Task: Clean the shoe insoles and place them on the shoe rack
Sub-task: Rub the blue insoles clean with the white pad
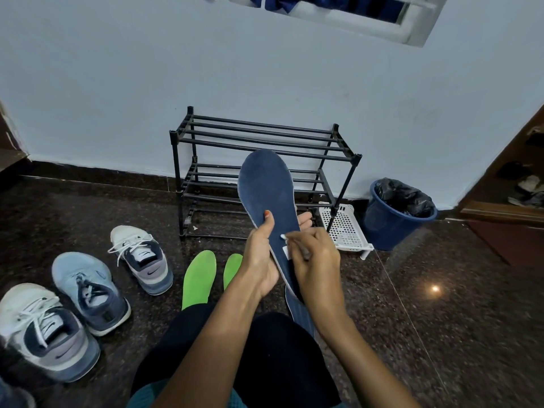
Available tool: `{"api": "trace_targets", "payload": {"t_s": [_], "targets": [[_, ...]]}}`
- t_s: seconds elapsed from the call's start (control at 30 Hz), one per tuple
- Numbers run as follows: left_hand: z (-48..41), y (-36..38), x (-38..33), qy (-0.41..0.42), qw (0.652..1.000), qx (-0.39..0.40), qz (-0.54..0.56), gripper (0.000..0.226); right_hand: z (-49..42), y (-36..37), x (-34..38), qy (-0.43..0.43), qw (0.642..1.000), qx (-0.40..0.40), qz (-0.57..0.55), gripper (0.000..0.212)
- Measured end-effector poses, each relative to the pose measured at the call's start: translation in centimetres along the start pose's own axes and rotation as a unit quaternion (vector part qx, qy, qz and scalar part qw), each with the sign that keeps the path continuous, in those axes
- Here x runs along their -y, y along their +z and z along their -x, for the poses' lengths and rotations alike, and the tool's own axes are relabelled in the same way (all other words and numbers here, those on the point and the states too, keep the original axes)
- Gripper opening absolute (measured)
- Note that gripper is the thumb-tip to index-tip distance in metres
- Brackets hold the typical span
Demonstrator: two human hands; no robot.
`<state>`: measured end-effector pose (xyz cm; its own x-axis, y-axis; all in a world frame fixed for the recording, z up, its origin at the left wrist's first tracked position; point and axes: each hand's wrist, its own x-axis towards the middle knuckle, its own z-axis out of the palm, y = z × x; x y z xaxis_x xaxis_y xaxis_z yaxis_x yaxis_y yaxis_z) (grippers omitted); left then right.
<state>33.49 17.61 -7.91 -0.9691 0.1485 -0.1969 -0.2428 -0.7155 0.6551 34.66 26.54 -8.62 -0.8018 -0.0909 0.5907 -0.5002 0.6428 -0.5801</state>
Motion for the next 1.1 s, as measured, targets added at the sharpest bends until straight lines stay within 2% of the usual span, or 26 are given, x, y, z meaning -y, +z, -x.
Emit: {"api": "trace_targets", "payload": {"t_s": [0.17, 0.27, 0.37, 0.47, 0.7, 0.8, 1.0, 1.1], "targets": [[0.1, 0.0, 0.0, 0.008, 1.0, 0.006, -0.008, 0.062, -0.6, 0.1, 0.1, 0.018, 1.0, -0.013, 0.002, 0.018], [0.0, -0.1, 0.0, 0.027, 1.0, -0.001, -0.01, 0.069, 0.5, 0.7, 0.8, 0.014, 1.0, 0.006, -0.014, 0.019], [-0.1, -0.1, 0.0, 0.039, 0.999, -0.03, 0.008, 0.057, 1.5, 0.6, 1.6, 0.006, 0.998, 0.015, -0.054, 0.018], [0.1, 0.1, -0.1, 0.031, 0.998, -0.018, 0.052, 0.054, 1.5, 0.3, 1.8, -0.002, 0.998, 0.014, -0.059, 0.017], [0.3, 0.0, -0.1, 0.0, 1.0, 0.012, -0.016, 0.063, -0.8, 0.0, -0.4, 0.025, 0.999, -0.016, 0.015, 0.015], [0.3, 0.0, -0.2, 0.006, 1.0, 0.013, -0.004, 0.062, -0.4, 0.0, -0.3, 0.038, 0.999, -0.014, -0.003, 0.017], [-0.1, -0.3, -0.3, 0.01, 1.0, 0.017, -0.007, 0.063, 1.3, -0.4, 0.3, 0.01, 1.0, 0.005, -0.029, 0.015], [0.1, -0.2, -0.3, -0.005, 0.999, 0.033, -0.014, 0.063, 0.3, -0.9, -0.2, 0.039, 0.999, 0.014, -0.032, 0.015]]}}
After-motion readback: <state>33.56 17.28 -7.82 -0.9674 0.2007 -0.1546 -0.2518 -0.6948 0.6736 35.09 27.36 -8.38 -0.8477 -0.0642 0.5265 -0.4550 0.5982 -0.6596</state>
